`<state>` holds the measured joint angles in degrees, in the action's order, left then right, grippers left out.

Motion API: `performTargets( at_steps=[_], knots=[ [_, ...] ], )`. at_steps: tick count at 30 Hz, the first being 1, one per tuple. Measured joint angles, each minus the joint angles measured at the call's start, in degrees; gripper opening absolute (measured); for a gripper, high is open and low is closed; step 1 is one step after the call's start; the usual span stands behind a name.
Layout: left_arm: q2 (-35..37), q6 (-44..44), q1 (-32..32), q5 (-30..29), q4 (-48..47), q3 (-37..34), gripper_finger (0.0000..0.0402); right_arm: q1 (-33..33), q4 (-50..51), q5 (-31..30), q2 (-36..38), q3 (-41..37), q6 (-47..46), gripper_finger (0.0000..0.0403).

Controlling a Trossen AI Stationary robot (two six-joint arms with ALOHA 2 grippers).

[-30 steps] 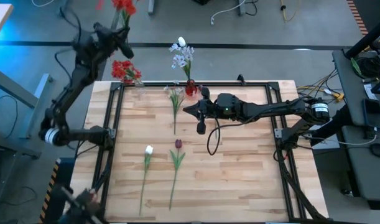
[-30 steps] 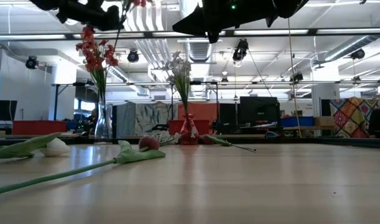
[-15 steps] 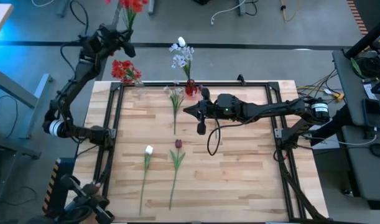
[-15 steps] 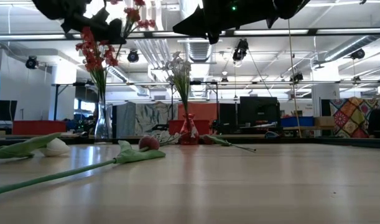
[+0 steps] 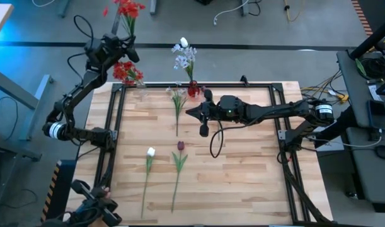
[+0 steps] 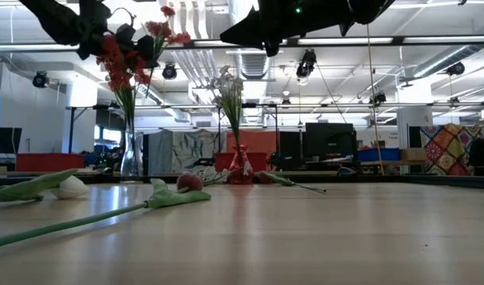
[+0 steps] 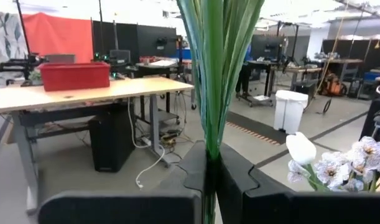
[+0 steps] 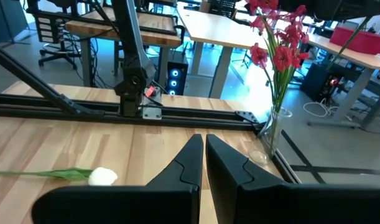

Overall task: Sort flowers into vase by color
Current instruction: Put the red flowers into the transparent vase

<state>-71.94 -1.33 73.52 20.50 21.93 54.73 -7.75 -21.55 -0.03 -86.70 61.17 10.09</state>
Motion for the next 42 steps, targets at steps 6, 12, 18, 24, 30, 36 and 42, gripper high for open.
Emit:
performTargets(
  at_steps=[6, 12, 18, 24, 30, 36, 42],
  knots=[
    [0.13, -2.03, -0.96, -0.04, 3.77, -3.31, 0.0000, 0.00, -0.09, 0.01, 0.00, 0.00, -0.15, 0.0012],
    [2.51, -1.35, -5.33, -3.20, 9.32, -7.40, 0.0000, 0.00, -0.15, 0.02, 0.00, -0.13, -1.11, 0.0012],
    [7.56, 5.97, -11.44, -12.58, 9.38, -9.90, 0.0000, 0.00, -0.21, 0.02, 0.00, -0.69, -1.12, 0.0012],
    [14.05, 7.45, -12.59, -14.18, 5.02, -8.12, 0.0000, 0.00, -0.69, 0.00, 0.00, -1.31, -1.14, 0.0012],
    [23.08, 13.81, -13.76, -11.95, -6.34, -5.91, 0.0000, -0.02, -1.61, 0.01, 0.00, -2.24, -1.12, 0.0012],
    [33.52, 18.10, -21.42, -10.96, -19.37, -5.70, 0.0000, -0.02, -2.11, 0.00, -0.02, -2.40, -1.10, 0.0012],
    [38.94, 15.96, -30.51, -18.78, -32.77, -5.67, 0.0000, -0.02, -3.03, 0.02, -0.02, -2.40, -1.03, 0.0012]
  ],
)
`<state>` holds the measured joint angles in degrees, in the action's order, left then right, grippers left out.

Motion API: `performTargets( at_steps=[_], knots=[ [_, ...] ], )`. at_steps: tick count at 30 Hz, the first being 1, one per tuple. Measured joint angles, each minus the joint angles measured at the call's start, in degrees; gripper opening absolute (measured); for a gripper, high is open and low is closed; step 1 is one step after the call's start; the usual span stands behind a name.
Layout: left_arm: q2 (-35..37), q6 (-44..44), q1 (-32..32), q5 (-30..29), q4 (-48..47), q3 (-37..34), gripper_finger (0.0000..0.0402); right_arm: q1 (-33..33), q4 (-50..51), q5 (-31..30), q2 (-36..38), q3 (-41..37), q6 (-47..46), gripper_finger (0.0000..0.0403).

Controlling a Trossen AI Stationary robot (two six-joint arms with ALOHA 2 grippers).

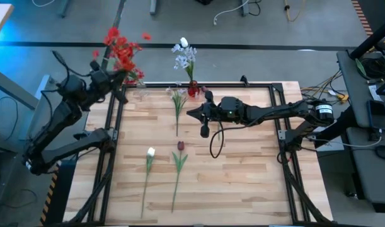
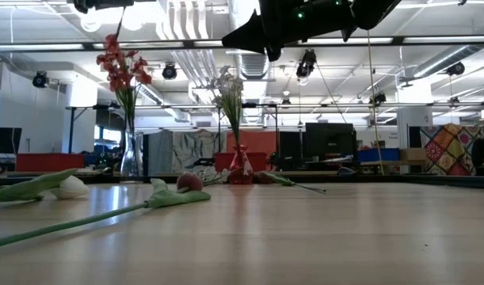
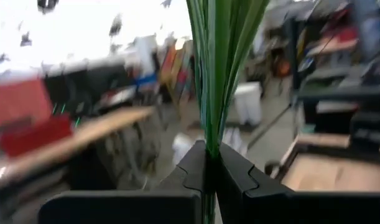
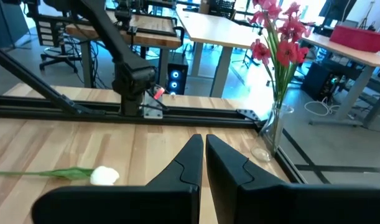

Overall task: Sort flowers into vase by color
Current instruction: Put the red flowers into the transparent vase

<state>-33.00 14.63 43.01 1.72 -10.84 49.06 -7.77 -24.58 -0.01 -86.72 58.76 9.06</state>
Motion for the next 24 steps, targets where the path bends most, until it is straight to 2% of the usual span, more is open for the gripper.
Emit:
performTargets(
  at_steps=[3, 7, 11, 13, 17, 24],
  knots=[
    [-0.23, -0.62, -3.35, -9.27, -5.21, -0.04, 0.0000, 0.00, 0.00, 0.00, 0.00, 0.00, 0.02, 0.0012],
    [-3.14, -0.71, -5.82, -23.42, -7.28, -0.29, 0.0000, 0.00, 0.02, 0.00, 0.00, 0.00, 0.10, 0.0012],
    [-7.43, -0.70, -5.99, -31.99, -4.99, -0.82, 0.0000, 0.00, 0.04, 0.00, 0.00, 0.00, 0.17, 0.0012],
    [-9.40, -0.72, -5.93, -33.80, -2.87, -1.18, 0.0000, 0.00, 0.04, 0.00, 0.00, -0.02, 0.19, 0.0012],
    [-12.04, 0.09, -5.90, -33.53, 5.88, -3.35, 0.0000, 0.00, 0.12, 0.00, 0.00, -0.39, 0.65, 0.0012],
    [-14.65, 0.36, -5.80, -28.72, 20.40, -8.62, 0.0000, 0.00, 0.22, 0.00, 0.00, -0.66, 0.56, 0.0012]
  ],
)
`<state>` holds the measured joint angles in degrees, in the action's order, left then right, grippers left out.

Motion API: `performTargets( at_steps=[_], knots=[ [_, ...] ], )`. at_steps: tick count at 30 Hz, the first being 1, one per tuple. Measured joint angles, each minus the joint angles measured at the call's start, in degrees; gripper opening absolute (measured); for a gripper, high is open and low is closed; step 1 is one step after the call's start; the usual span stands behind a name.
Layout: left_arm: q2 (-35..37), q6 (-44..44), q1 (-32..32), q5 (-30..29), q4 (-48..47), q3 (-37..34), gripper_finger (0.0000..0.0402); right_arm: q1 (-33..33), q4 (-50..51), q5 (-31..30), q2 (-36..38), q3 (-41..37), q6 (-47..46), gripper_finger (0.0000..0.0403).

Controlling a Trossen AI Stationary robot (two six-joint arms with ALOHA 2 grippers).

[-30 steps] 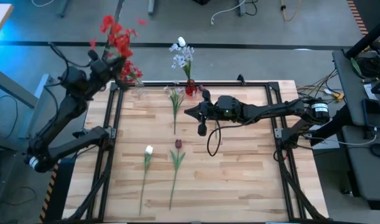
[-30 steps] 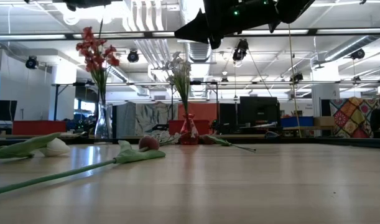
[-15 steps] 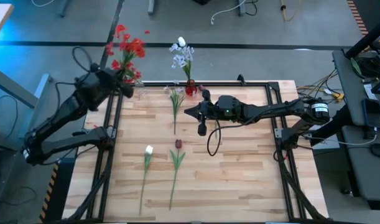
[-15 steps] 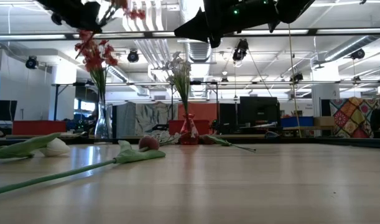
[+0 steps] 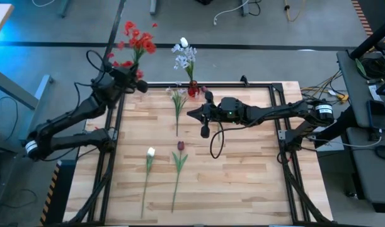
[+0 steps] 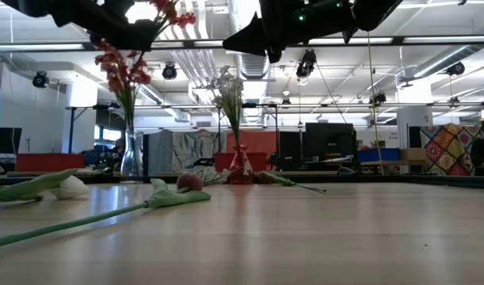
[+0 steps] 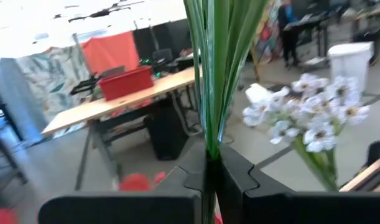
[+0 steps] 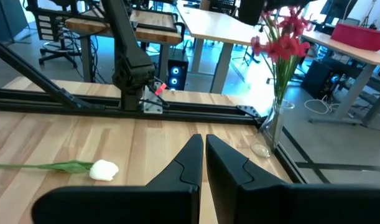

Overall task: Sort flowers into vase by color
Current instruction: Put the red flowers into the transparent vase

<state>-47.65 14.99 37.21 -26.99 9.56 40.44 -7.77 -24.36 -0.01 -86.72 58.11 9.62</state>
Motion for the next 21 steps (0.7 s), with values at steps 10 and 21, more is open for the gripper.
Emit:
performTargets(
  at_steps=[10, 21],
  knots=[
    [-5.90, 1.15, 0.87, 11.85, 8.34, 0.33, 0.0000, 0.00, 0.03, 0.00, 0.00, -0.02, -0.14, 0.0012],
    [-1.21, 3.61, -10.17, 15.61, -2.38, 3.18, 0.0000, 0.00, 0.17, -0.02, 0.00, -0.07, 0.68, 0.0012]
  ],
)
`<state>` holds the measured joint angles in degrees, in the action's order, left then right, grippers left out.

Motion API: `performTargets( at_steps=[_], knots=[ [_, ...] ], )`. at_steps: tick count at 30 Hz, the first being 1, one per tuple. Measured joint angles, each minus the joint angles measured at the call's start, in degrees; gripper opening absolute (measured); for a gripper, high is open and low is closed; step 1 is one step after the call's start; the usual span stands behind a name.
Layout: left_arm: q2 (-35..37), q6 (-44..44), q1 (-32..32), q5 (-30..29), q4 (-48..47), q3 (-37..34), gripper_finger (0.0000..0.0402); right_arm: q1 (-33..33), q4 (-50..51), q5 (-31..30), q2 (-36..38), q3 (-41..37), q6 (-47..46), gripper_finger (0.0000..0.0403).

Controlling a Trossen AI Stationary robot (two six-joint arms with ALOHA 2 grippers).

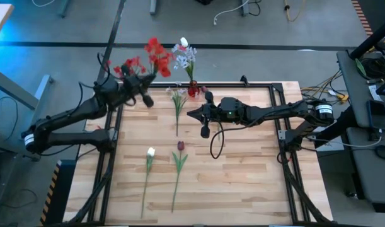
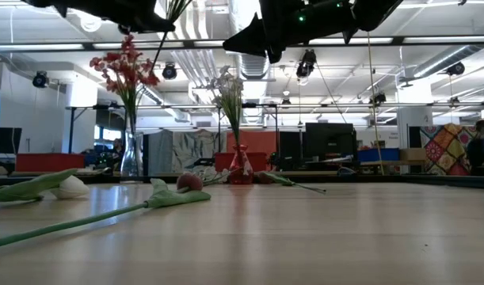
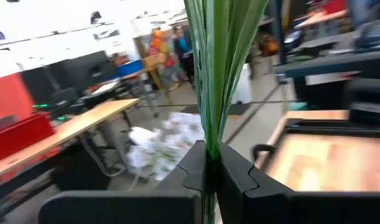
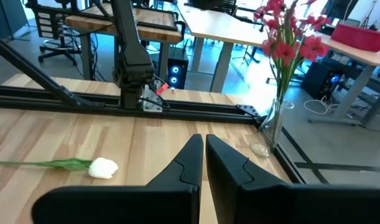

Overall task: Sort flowers into vase by color
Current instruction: Put the red flowers into the transparent vase

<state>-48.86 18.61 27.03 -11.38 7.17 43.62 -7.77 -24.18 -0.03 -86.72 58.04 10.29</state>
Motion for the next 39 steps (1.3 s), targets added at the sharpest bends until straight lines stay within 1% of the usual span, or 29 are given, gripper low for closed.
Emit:
performTargets(
  at_steps=[2, 3, 4, 5, 8, 11, 13, 14, 15, 17, 21, 27, 31, 35, 39],
  knots=[
    [1.57, -0.81, -3.33, -2.92, 0.80, -2.57, 0.0000, 0.00, 0.00, 0.02, 0.00, 0.00, 0.06, 0.0012],
    [2.38, -0.96, -5.06, -5.71, 1.86, -4.08, 0.0000, 0.00, 0.00, 0.00, 0.00, 0.00, 0.08, 0.0012],
    [3.22, -0.94, -6.82, -9.99, 2.98, -5.57, 0.0000, 0.00, 0.00, 0.02, 0.00, -0.06, 0.26, 0.0012],
    [3.99, -0.92, -8.40, -15.68, 4.38, -7.03, 0.0000, 0.00, -0.02, 0.02, 0.00, -0.14, 0.33, 0.0012],
    [5.37, -1.05, -12.22, -34.47, 8.34, -11.20, 0.0000, 0.00, 0.00, 0.02, 0.00, -0.24, 0.42, 0.0012],
    [5.40, -1.86, -14.17, -48.88, 11.54, -14.69, 0.0000, 0.00, -0.07, 0.01, 0.00, -0.24, 0.88, 0.0012],
    [5.04, -3.79, -13.89, -57.40, 13.01, -16.48, 0.0000, 0.00, -0.07, 0.00, 0.00, -0.24, 1.00, 0.0012],
    [4.82, -4.54, -13.44, -59.95, 13.24, -17.39, 0.0000, 0.00, -0.09, 0.02, 0.00, -0.24, 1.00, 0.0012],
    [4.58, -5.37, -12.96, -61.08, 13.26, -17.94, 0.0000, 0.00, -0.13, 0.00, 0.00, -0.24, 1.00, 0.0012],
    [4.01, -6.95, -11.78, -61.06, 13.42, -18.62, 0.0000, -0.02, -0.14, 0.02, 0.00, -0.24, 1.01, 0.0012],
    [2.26, -7.75, -6.87, -60.65, 15.79, -19.30, 0.0000, -0.02, -0.17, 0.02, 0.00, -0.24, 1.03, 0.0012],
    [-0.11, -8.19, 1.62, -48.60, 23.54, -20.06, 0.0000, -0.02, -0.15, 0.01, 0.00, -0.24, 1.26, 0.0012],
    [-2.07, -7.83, 5.74, -41.89, 27.95, -20.09, 0.0000, -0.02, -0.15, 0.02, 0.00, -0.27, 1.26, 0.0012],
    [-4.37, -5.69, 7.45, -38.63, 33.10, -20.09, 0.0000, -0.02, -0.15, 0.00, 0.00, -0.32, 1.28, 0.0012],
    [-7.31, -4.05, 7.75, -36.95, 37.49, -20.09, 0.0000, -0.02, -0.15, 0.00, 0.00, -0.33, 1.58, 0.0012]
  ],
)
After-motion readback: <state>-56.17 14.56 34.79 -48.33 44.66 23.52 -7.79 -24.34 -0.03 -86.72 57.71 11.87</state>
